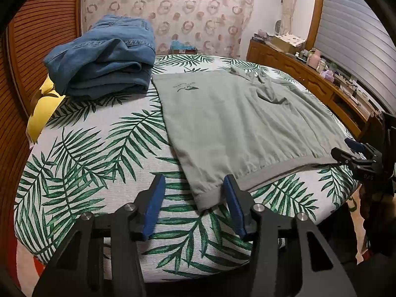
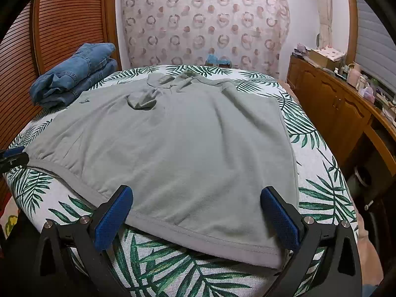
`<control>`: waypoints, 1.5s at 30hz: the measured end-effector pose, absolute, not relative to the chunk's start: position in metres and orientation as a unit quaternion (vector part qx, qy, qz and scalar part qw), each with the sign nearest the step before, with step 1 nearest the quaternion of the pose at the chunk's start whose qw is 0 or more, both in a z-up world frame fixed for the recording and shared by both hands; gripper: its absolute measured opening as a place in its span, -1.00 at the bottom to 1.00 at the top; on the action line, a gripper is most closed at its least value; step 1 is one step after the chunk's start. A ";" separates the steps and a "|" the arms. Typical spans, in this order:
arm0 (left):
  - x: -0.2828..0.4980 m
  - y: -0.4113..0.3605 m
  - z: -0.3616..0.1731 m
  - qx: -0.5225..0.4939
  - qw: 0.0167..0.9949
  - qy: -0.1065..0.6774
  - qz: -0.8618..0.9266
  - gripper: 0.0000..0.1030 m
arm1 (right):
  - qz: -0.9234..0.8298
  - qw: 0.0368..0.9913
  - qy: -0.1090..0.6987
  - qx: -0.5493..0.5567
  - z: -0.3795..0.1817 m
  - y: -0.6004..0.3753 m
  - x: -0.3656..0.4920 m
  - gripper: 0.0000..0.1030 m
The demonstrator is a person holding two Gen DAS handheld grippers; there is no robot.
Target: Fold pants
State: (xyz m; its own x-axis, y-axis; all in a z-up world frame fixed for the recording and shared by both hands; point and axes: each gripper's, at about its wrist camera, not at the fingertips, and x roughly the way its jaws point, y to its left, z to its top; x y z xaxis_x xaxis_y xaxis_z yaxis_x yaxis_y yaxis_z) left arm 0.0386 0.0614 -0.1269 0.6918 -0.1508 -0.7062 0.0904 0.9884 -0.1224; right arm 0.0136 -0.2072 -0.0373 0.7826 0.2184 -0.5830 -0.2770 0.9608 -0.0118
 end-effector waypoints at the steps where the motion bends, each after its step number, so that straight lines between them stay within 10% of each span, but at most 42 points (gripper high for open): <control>1: 0.038 0.060 -0.127 -0.032 0.919 0.387 -0.065 -0.02 | 0.132 0.942 0.305 -0.050 -0.036 -0.207 0.011 1.00; 11: 0.038 0.061 -0.123 -0.056 0.923 0.370 -0.091 -0.83 | 0.140 0.941 0.303 -0.050 -0.038 -0.203 0.020 1.00; 25: 0.047 0.038 -0.093 -0.059 0.925 0.345 -0.147 -0.92 | 0.147 0.943 0.296 -0.049 -0.045 -0.217 0.047 0.98; 37: 0.072 -0.032 -0.050 -0.013 0.920 0.313 -0.235 -0.92 | 0.139 0.944 0.296 -0.044 -0.032 -0.235 0.043 0.25; 45: 0.090 -0.067 -0.032 0.003 0.916 0.306 -0.259 -0.92 | 0.139 0.949 0.281 -0.040 -0.026 -0.239 0.040 0.13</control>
